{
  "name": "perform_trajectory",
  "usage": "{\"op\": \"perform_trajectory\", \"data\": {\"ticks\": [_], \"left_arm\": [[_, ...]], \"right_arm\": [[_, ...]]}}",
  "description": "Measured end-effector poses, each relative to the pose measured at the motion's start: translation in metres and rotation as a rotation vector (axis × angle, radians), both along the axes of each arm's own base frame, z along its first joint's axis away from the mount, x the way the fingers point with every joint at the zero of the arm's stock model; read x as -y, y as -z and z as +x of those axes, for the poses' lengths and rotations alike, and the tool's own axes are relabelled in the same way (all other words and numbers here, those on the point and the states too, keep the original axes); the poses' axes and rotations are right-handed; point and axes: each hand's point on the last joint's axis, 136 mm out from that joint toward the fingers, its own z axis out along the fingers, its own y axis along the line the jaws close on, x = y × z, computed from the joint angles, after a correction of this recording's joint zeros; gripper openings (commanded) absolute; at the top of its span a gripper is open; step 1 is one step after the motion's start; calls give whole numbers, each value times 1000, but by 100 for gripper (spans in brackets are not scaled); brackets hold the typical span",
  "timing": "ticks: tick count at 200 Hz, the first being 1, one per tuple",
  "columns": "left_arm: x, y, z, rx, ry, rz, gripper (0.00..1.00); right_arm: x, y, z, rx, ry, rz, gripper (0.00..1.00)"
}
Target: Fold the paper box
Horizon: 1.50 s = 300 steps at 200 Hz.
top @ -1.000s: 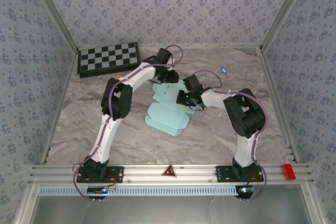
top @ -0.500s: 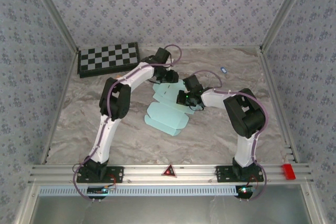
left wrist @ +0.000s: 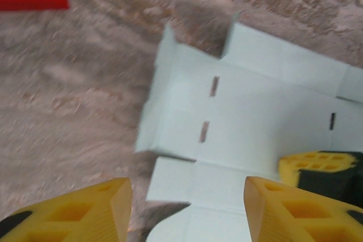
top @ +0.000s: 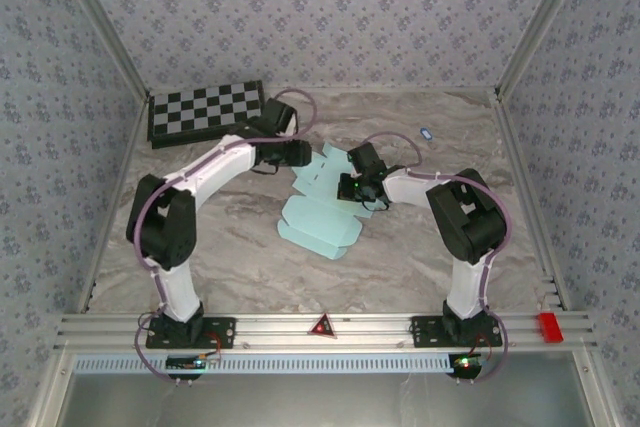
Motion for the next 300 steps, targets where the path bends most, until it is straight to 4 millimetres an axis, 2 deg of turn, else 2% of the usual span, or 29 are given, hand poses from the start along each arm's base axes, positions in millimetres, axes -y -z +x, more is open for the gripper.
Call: {"op": "perform_trajectory", "data": {"ticks": [25,48,81,132,208,242,300], "left_arm": [[-15,30,-16,-66,-26,0,56],[-11,52,-29,-127,4,-31,56],[7,65,-24,-142,41,-106,54],[13,89,-22,-189,39,-131,52],[18,93,-23,-209,45,-157,44],[21,87,-21,-199,63,-168,37],[29,83,-26,-210,109,-201,31]], "right_arm": [[1,0,0,4,-10,-11,3],[1,0,-1,6,-17,-17,3],[1,0,-1,6,-18,-18,3],[1,0,-1,9,-17,-25,3],[1,-1,-2,2,-17,-32,3],[2,-1,-2,-1,-17,-37,3],[1,-1,-2,-2,-18,-42,3]]}}
